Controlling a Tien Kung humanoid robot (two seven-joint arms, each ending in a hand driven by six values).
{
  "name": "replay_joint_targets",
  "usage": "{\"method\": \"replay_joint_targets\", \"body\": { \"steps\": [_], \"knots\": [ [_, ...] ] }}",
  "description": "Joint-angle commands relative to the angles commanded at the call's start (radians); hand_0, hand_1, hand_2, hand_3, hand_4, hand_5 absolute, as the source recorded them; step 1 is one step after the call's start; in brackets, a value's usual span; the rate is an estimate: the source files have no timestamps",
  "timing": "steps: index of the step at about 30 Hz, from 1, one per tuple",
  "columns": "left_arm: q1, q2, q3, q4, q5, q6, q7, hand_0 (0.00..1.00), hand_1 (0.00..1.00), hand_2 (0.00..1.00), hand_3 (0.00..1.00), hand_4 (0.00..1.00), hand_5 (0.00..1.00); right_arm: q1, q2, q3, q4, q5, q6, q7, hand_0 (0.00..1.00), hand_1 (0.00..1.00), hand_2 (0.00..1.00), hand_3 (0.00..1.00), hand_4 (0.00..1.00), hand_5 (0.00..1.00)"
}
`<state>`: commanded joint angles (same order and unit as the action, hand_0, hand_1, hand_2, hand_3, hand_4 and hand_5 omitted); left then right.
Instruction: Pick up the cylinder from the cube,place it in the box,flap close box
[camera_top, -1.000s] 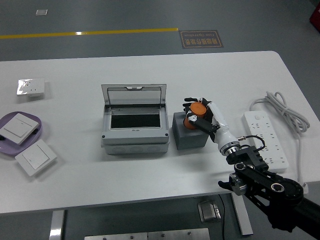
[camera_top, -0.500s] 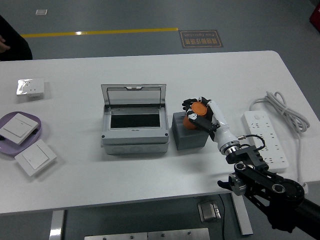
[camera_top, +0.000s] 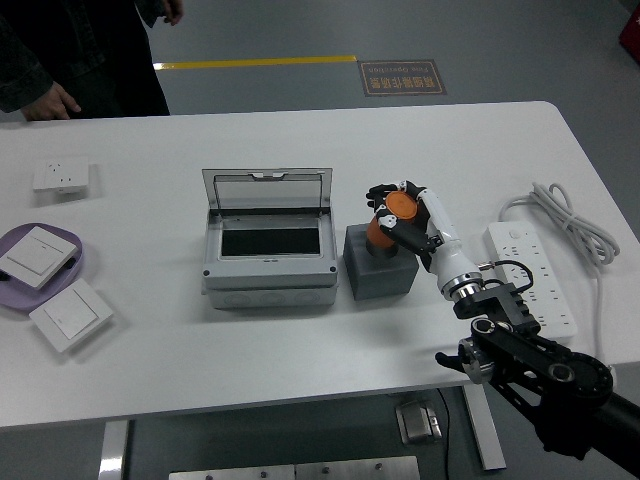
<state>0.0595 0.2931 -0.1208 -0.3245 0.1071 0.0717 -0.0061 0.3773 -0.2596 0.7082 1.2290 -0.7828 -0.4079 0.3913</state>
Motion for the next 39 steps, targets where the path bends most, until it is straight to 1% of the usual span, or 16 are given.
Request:
{"method": "replay_joint_targets", "body": {
  "steps": [14, 15, 20, 21, 26, 27, 32, 33, 38, 39],
  "knots": [
    [-0.002, 0.001, -0.002, 0.0, 0.003, 0.0, 0.0, 0.613, 0.625, 0.595, 0.62, 0.693, 0.24, 0.0, -0.005, 0.012, 0.015, 0.003, -0.021, 0.006, 0.675, 0.6, 0.571, 0.517, 0.176, 0.002],
    [-0.002, 0.001, -0.002, 0.0, 0.003, 0.0, 0.0, 0.613, 0.624, 0.595, 0.62, 0.693, 0.239, 0.0, -0.005, 0.013, 0.016, 0.002, -0.024, 0.006, 0.575, 0.56, 0.552, 0.51, 0.187, 0.002],
    [-0.002, 0.0, -0.001, 0.0, 0.003, 0.0, 0.0, 0.613, 0.624, 0.595, 0.62, 0.693, 0.239, -0.001, -0.005, 0.015, 0.023, 0.0, -0.031, 0.007, 0.575, 0.56, 0.552, 0.51, 0.187, 0.002],
    [-0.002, 0.0, 0.0, 0.0, 0.002, 0.0, 0.0, 0.613, 0.624, 0.596, 0.62, 0.693, 0.238, -0.001, -0.005, 0.015, 0.026, -0.001, -0.032, 0.006, 0.372, 0.431, 0.508, 0.509, 0.227, 0.002],
    [-0.003, 0.0, 0.0, 0.0, 0.003, 0.0, 0.0, 0.613, 0.624, 0.596, 0.62, 0.693, 0.238, 0.001, -0.006, 0.019, 0.04, -0.008, -0.034, 0.004, 0.372, 0.431, 0.508, 0.509, 0.227, 0.002],
    [-0.003, 0.0, 0.0, 0.0, 0.003, 0.0, 0.0, 0.614, 0.624, 0.596, 0.62, 0.694, 0.239, 0.001, -0.006, 0.02, 0.043, -0.009, -0.035, 0.004, 0.129, 0.272, 0.446, 0.501, 0.23, 0.002],
    [-0.003, -0.001, 0.002, 0.0, 0.002, 0.001, 0.0, 0.614, 0.624, 0.596, 0.62, 0.694, 0.239, 0.003, -0.008, 0.026, 0.057, -0.04, -0.042, -0.003, 0.129, 0.272, 0.446, 0.501, 0.23, 0.002],
    [-0.003, -0.001, 0.002, 0.0, 0.002, 0.001, 0.0, 0.613, 0.624, 0.595, 0.62, 0.693, 0.239, 0.003, -0.009, 0.028, 0.061, -0.057, -0.045, -0.008, 0.048, 0.213, 0.421, 0.48, 0.234, 0.002],
    [-0.003, -0.001, 0.001, 0.0, 0.002, 0.001, 0.0, 0.613, 0.624, 0.595, 0.62, 0.693, 0.239, 0.013, -0.013, 0.043, 0.103, -0.187, -0.1, -0.056, 0.048, 0.213, 0.421, 0.48, 0.234, 0.002],
    [-0.004, -0.002, 0.002, 0.0, 0.002, 0.001, 0.0, 0.613, 0.624, 0.595, 0.62, 0.693, 0.24, 0.015, -0.014, 0.046, 0.116, -0.222, -0.108, -0.072, 0.002, 0.176, 0.393, 0.458, 0.269, 0.002]
  ]
}}
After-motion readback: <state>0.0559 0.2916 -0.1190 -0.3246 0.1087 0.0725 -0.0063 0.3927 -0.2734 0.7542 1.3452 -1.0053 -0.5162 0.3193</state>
